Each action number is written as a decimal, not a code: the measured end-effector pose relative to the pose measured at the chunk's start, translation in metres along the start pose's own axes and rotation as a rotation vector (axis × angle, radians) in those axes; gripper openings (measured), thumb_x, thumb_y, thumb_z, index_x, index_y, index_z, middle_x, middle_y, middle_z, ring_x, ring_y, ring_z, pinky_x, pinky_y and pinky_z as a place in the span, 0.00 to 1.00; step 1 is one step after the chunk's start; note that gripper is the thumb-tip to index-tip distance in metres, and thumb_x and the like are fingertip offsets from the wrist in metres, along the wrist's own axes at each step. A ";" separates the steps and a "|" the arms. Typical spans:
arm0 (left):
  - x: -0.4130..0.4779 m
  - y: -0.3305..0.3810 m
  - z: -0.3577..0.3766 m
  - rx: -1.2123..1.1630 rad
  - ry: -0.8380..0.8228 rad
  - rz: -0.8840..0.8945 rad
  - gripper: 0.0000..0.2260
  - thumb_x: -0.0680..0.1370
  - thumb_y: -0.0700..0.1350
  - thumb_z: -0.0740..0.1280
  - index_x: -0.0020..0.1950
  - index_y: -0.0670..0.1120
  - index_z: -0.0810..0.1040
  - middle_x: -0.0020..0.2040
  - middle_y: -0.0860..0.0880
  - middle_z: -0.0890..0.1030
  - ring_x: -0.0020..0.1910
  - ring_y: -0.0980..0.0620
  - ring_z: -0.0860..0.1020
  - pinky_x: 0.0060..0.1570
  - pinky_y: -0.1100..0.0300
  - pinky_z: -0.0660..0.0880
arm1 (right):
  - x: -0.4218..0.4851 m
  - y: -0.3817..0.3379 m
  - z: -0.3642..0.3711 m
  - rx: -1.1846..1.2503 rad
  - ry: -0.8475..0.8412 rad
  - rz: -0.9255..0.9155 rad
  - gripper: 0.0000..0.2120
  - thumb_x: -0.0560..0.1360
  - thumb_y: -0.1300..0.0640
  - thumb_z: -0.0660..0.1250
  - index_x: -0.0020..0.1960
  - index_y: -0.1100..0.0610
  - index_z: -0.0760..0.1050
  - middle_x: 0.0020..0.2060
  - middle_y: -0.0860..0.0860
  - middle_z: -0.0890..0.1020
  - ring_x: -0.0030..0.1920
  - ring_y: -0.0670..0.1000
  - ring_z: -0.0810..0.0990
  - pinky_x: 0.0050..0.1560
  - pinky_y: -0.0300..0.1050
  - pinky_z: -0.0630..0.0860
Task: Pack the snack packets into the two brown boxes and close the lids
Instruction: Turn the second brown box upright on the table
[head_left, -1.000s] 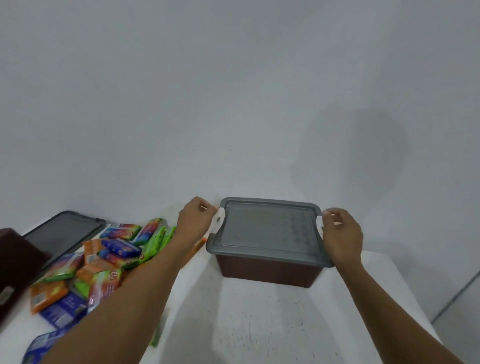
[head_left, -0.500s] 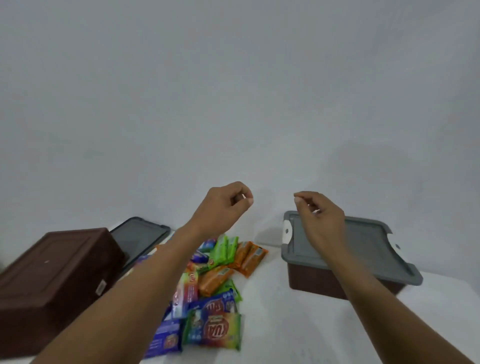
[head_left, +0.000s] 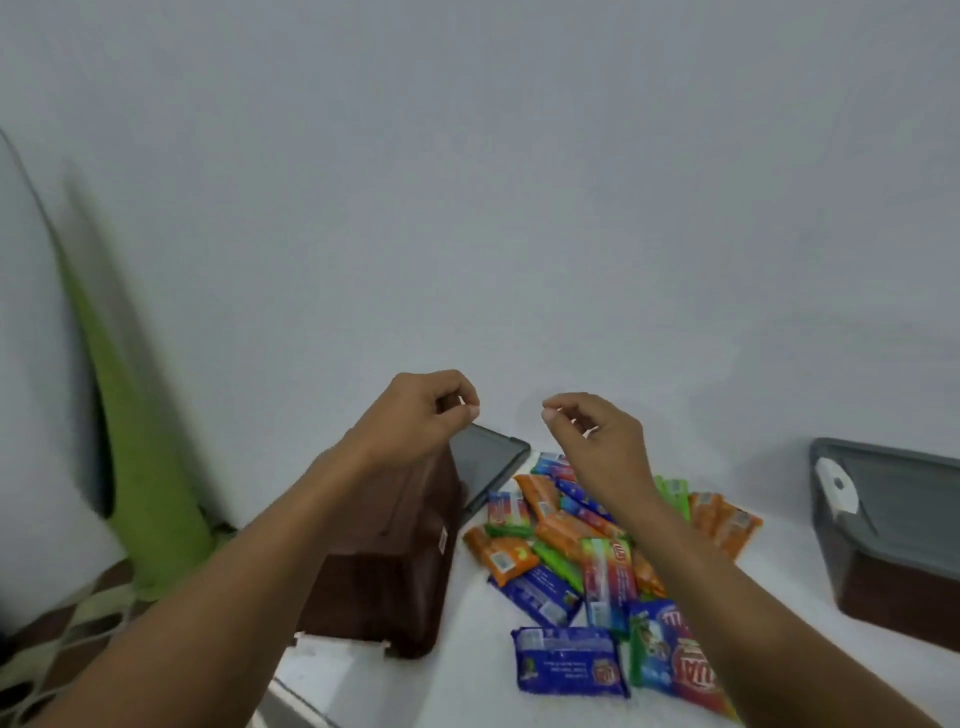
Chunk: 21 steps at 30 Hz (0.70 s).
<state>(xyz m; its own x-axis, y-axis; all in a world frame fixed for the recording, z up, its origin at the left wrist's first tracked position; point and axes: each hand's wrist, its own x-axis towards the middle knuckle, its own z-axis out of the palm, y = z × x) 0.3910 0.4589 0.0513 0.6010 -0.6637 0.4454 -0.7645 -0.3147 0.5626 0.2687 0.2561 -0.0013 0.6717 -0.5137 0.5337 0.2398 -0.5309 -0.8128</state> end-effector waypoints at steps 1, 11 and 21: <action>-0.006 -0.013 -0.011 0.018 -0.007 -0.039 0.04 0.78 0.44 0.71 0.44 0.52 0.83 0.35 0.52 0.82 0.34 0.57 0.77 0.39 0.58 0.76 | -0.003 -0.004 0.016 0.000 -0.032 0.029 0.04 0.77 0.56 0.71 0.48 0.50 0.84 0.43 0.45 0.84 0.40 0.40 0.78 0.41 0.30 0.74; -0.050 -0.115 -0.060 0.174 -0.023 -0.496 0.09 0.78 0.49 0.72 0.58 0.52 0.80 0.56 0.52 0.82 0.54 0.50 0.80 0.54 0.56 0.77 | -0.023 -0.002 0.129 -0.130 -0.489 0.529 0.32 0.74 0.34 0.68 0.72 0.50 0.72 0.67 0.49 0.77 0.63 0.52 0.78 0.60 0.47 0.75; -0.063 -0.126 -0.062 -0.078 -0.278 -0.910 0.18 0.79 0.57 0.69 0.63 0.47 0.76 0.54 0.48 0.81 0.48 0.48 0.80 0.45 0.48 0.77 | -0.037 0.008 0.157 0.106 -0.614 0.854 0.36 0.75 0.37 0.68 0.78 0.46 0.63 0.59 0.48 0.83 0.58 0.53 0.82 0.56 0.60 0.82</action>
<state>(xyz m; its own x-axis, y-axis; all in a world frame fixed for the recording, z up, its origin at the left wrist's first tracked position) 0.4640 0.5825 -0.0051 0.8730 -0.3270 -0.3618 -0.0072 -0.7505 0.6609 0.3558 0.3772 -0.0643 0.8783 -0.2445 -0.4109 -0.4400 -0.0770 -0.8947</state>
